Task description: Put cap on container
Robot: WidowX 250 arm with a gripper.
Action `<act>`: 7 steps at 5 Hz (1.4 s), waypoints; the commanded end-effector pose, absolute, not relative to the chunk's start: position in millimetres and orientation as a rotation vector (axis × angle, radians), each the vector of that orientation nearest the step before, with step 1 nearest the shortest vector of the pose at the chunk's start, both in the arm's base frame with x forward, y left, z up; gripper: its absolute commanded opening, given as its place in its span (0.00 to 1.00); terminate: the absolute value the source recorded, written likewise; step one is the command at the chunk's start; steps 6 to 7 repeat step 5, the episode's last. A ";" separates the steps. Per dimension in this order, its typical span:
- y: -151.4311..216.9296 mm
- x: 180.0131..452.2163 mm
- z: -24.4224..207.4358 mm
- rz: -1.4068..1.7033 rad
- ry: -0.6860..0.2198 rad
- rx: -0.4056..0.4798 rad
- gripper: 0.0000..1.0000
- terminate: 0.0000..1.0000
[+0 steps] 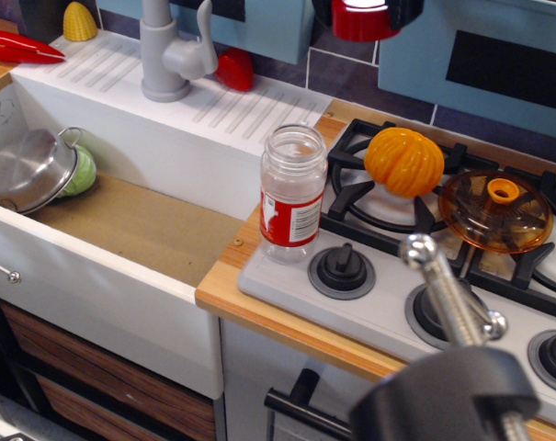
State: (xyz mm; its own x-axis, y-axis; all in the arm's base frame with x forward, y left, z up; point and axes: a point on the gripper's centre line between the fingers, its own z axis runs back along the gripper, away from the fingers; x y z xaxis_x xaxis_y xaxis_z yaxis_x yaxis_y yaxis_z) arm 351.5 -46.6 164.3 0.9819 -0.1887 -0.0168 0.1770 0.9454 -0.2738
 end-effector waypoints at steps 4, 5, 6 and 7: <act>-37.0 306.2 126.5 -0.344 -0.038 -0.149 0.00 0.00; -35.3 300.3 112.9 -0.365 -0.031 -0.134 0.00 1.00; -35.3 300.3 112.9 -0.365 -0.031 -0.134 0.00 1.00; -35.3 300.3 112.9 -0.365 -0.031 -0.134 0.00 1.00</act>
